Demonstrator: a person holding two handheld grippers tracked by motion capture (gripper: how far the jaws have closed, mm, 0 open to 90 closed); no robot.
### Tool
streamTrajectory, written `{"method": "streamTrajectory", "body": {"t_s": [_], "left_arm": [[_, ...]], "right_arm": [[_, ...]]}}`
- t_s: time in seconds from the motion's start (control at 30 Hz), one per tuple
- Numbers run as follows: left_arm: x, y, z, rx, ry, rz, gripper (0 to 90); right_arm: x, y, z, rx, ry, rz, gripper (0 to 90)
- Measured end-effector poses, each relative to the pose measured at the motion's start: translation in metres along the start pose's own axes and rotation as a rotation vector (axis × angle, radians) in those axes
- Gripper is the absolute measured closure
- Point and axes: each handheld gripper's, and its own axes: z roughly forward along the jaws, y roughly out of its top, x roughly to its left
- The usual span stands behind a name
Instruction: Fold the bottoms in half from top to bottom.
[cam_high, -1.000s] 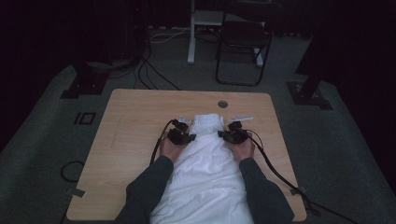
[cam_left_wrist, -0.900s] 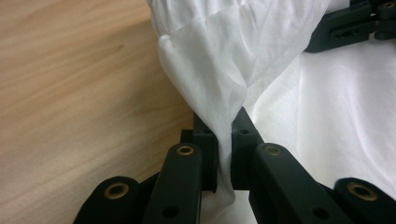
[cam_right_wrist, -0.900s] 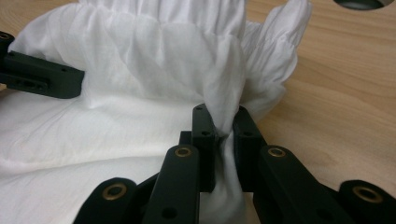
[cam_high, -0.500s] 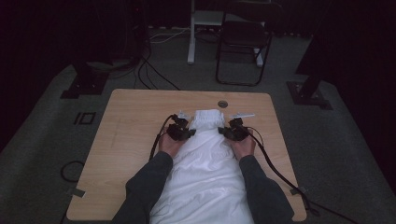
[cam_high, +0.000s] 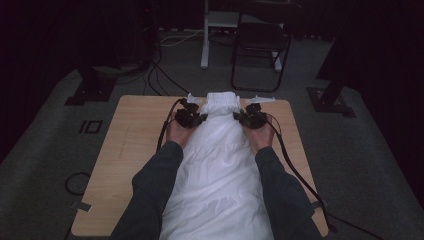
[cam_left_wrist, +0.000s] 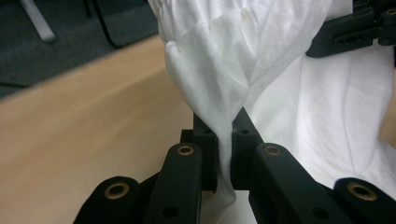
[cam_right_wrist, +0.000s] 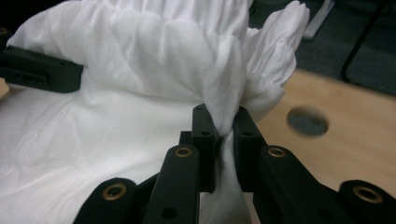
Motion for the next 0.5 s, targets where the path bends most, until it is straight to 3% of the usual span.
{"method": "streamTrajectory", "body": {"t_s": [0.17,0.23,0.33,0.5], "left_arm": [[0.003,0.029,-0.016,-0.069,0.023,0.009,85.3],[0.004,0.035,-0.020,-0.070,0.025,0.018,85.2],[0.004,0.035,-0.021,-0.070,0.022,0.018,85.3],[0.001,0.025,-0.023,-0.058,0.000,0.033,85.6]], "right_arm": [[-0.002,0.033,-0.016,-0.077,-0.015,0.001,82.9],[-0.002,0.041,-0.020,-0.085,-0.012,-0.002,82.9],[0.000,0.044,-0.023,-0.078,-0.017,-0.024,82.9],[0.003,0.032,-0.026,-0.060,0.001,-0.044,82.9]]}}
